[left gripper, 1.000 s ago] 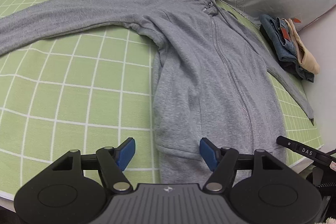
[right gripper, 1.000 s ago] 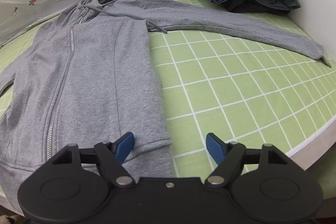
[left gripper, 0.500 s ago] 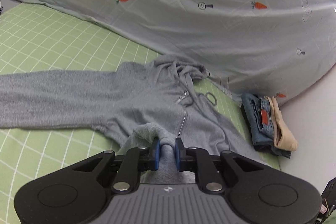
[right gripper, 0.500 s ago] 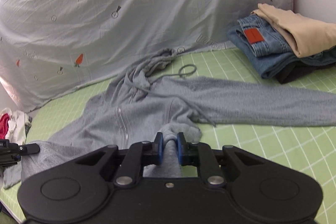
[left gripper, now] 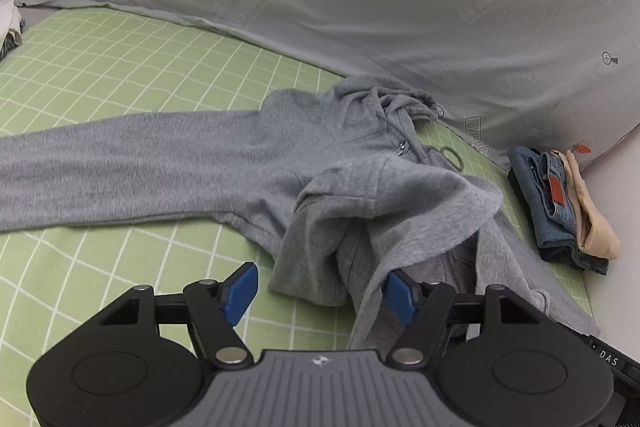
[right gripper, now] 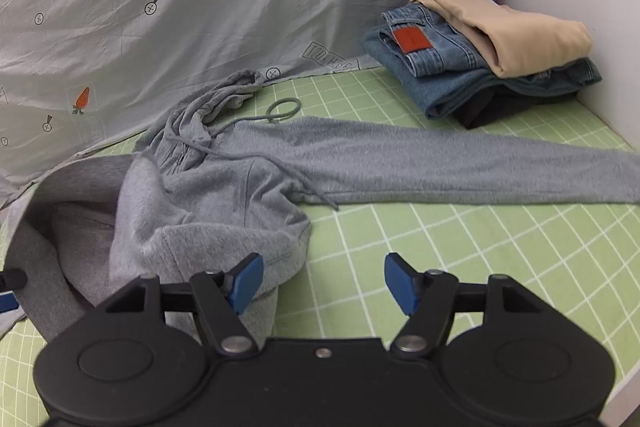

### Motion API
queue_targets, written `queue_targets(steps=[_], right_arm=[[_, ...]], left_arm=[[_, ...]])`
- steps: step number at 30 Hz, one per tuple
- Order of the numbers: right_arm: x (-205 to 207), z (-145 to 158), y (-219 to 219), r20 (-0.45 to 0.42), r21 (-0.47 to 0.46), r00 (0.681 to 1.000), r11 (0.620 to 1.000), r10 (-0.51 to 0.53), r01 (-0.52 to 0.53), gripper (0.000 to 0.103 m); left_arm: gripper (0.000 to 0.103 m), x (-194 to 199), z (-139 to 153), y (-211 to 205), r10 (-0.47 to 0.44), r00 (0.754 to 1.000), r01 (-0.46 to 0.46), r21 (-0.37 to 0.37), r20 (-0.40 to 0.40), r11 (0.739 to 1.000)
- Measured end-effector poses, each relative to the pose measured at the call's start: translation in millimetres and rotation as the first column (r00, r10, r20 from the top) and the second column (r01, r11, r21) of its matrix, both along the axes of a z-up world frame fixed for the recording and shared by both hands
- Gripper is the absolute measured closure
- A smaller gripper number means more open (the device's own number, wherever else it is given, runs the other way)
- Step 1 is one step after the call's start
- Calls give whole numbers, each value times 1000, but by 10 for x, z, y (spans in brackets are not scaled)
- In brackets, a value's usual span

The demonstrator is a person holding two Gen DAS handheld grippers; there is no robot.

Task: Fold clothes

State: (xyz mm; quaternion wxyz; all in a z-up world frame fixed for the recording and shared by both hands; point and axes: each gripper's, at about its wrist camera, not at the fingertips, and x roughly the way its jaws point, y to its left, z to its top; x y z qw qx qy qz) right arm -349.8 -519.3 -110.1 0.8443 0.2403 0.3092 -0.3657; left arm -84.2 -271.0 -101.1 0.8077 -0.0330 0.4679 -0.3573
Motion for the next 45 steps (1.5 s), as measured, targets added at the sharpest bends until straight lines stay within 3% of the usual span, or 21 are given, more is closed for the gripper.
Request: queue_targets(steps=[3,5,12,21,25,30,36,39,43,45], right_arm=[[10,-25,192,-31,-11,998,999,50,-51,28],[93,-7,321,-59,-46,993,993,103,-106,22],[505,-101,750,-156,-83,961,967,228,-243,18],[988,-366,1144,-281,-91,932,960,231,-265,12],[1134,-463,1176,-354,-122,923,971,151,-205,12],[1085,-463,1017,-347,-116,938,992,5,-48,12],[932,-394,847,-317,-123,941,989,-116,81,17],[792,-305,742,-276,-147,943,978,-186,150,27],[563,-221,577,-234,-156,932,957,-278,246,55],[473,-194,504,-215,-148,931,952,-296,268,55]], left_arm=[[34,-39,-105,-94,-24,1000,25,41,-19,999],[34,-67,-88,-166,-51,999,51,49,0,998],[34,-112,33,-333,-131,990,127,70,60,989],[34,-23,103,-344,-251,963,241,101,95,965],[34,79,87,-348,-287,953,276,109,95,955],[34,151,41,-376,-331,939,321,111,90,941],[34,179,-26,-420,-353,933,342,124,75,931],[34,149,-14,-431,-356,930,343,137,89,929],[36,79,69,-440,-356,925,338,141,133,930],[40,21,155,-456,-361,917,343,130,168,930]])
